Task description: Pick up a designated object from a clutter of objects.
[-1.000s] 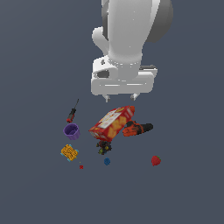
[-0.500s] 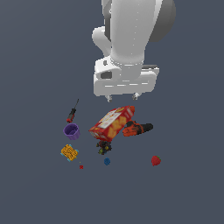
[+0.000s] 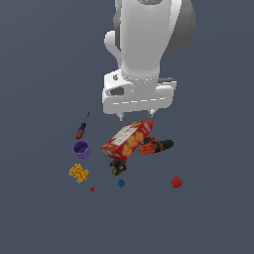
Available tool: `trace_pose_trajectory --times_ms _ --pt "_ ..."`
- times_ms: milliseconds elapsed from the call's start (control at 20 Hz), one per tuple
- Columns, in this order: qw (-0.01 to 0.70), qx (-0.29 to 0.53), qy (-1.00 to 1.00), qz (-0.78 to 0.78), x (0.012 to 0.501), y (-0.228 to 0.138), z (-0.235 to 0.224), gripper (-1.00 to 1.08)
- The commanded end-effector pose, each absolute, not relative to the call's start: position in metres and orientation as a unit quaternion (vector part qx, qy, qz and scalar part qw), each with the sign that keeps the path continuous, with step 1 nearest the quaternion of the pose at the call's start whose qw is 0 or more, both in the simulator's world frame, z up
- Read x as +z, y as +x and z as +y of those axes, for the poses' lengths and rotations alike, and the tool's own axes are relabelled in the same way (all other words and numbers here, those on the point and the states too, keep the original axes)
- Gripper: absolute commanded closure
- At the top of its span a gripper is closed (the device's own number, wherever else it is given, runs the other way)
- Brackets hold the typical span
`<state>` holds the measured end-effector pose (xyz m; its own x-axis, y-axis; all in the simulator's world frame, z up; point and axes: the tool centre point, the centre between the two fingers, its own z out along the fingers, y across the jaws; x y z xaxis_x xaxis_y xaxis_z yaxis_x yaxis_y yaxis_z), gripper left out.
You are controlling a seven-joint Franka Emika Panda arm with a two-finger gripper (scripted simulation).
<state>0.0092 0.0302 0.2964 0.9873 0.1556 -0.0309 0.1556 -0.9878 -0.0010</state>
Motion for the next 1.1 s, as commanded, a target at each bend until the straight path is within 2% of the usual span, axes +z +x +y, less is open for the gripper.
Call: trace_pose_trajectory --times_ms 0,1050 --pt "0.000 -0.015 0.996 0.089 0.292 0.015 0.025 -0.92" --pt "-0.004 -0.008 0.966 0.258 0.207 0.083 -0.062 -0.92"
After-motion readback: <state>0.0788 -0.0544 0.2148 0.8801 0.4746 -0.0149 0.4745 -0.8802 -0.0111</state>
